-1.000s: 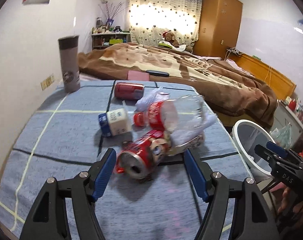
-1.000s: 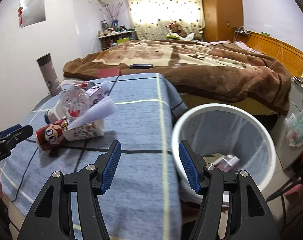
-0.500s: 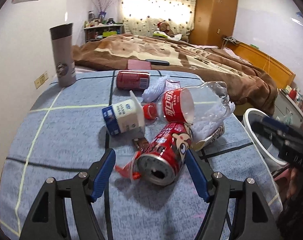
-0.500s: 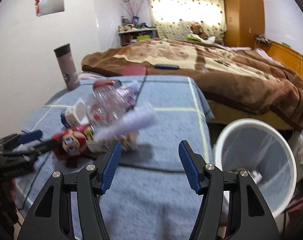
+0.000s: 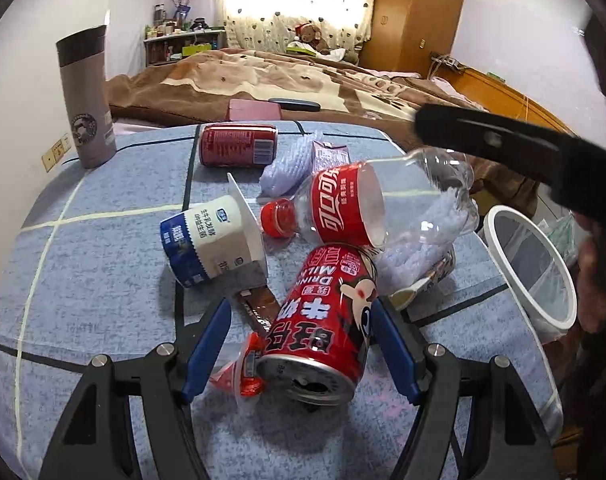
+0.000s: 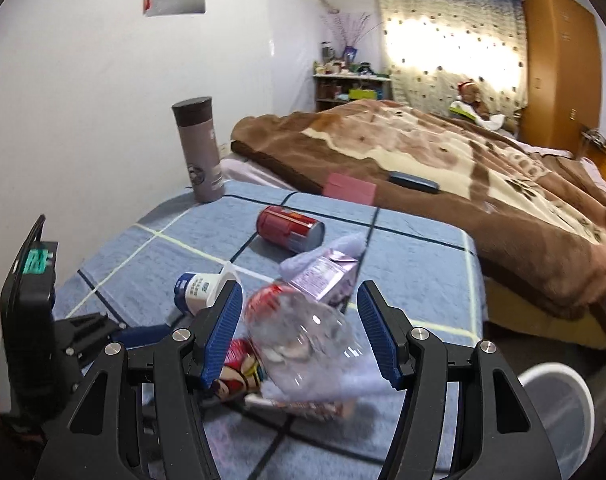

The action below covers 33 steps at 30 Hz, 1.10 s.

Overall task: Collect trash
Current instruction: 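Grasp the plastic bottle with the right tool while the left tool grasps the red milk can, then lift the bottle and milk can and carry them toward the wastebasket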

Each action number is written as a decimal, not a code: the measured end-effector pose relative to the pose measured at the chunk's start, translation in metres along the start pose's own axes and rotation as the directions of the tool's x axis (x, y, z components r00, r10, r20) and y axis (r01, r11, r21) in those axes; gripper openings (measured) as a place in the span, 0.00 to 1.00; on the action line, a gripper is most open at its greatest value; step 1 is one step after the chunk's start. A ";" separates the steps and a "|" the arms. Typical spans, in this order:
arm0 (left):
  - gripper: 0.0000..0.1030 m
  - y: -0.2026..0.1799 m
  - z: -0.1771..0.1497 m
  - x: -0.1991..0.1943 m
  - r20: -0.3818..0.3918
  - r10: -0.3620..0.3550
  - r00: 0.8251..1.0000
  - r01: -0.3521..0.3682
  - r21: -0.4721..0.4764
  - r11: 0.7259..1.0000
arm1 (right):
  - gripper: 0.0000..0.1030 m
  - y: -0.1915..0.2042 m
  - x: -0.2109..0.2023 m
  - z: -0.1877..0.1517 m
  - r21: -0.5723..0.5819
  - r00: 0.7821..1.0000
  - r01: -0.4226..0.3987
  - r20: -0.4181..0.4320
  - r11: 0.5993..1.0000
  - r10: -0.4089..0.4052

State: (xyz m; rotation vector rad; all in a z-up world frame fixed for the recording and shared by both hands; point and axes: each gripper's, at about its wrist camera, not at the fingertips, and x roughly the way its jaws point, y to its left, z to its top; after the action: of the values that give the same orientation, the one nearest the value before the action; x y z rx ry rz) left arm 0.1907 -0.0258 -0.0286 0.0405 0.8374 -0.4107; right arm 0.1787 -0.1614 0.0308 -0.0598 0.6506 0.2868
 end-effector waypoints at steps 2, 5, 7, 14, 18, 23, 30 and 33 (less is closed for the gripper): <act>0.72 0.000 -0.001 0.004 -0.020 -0.002 1.000 0.002 0.007 1.000 | 0.60 -0.002 0.007 0.000 0.003 0.999 -0.024 -0.034 1.000 0.024; 0.71 0.002 -0.002 0.011 -0.040 -0.035 0.999 0.035 -0.011 0.999 | 0.60 -0.007 0.018 0.000 0.004 0.994 -0.055 -0.090 0.998 0.055; 0.63 0.004 -0.005 0.013 -0.048 -0.047 0.998 0.046 -0.023 0.999 | 0.60 -0.006 0.020 -0.002 -0.013 0.992 -0.052 -0.112 0.999 0.051; 0.53 0.019 -0.012 0.004 -0.046 -0.020 0.999 0.016 -0.077 0.997 | 0.60 0.006 0.020 -0.008 -0.121 0.980 -0.086 -0.188 0.989 0.062; 0.53 0.033 -0.019 -0.006 -0.037 0.005 0.999 -0.009 -0.107 0.994 | 0.60 0.013 0.017 -0.011 -0.164 0.977 -0.083 -0.206 0.983 0.048; 0.53 0.053 -0.029 -0.021 -0.026 0.040 0.999 -0.044 -0.160 0.986 | 0.60 0.019 0.015 -0.010 -0.131 0.970 -0.089 -0.238 0.987 0.056; 0.53 0.078 -0.040 -0.032 -0.028 0.065 0.998 -0.069 -0.219 0.973 | 0.60 0.025 0.011 -0.015 -0.027 0.960 -0.079 -0.272 0.997 0.068; 0.53 0.083 -0.043 -0.036 -0.024 0.065 0.998 -0.069 -0.234 0.970 | 0.60 0.032 0.010 -0.019 -0.003 0.948 -0.099 -0.304 0.995 0.094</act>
State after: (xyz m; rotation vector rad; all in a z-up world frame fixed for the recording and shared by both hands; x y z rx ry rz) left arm 0.1695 0.0712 -0.0422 -0.1468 0.8939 -0.2463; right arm 0.1661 -0.1307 0.0104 -0.0905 0.9586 0.3825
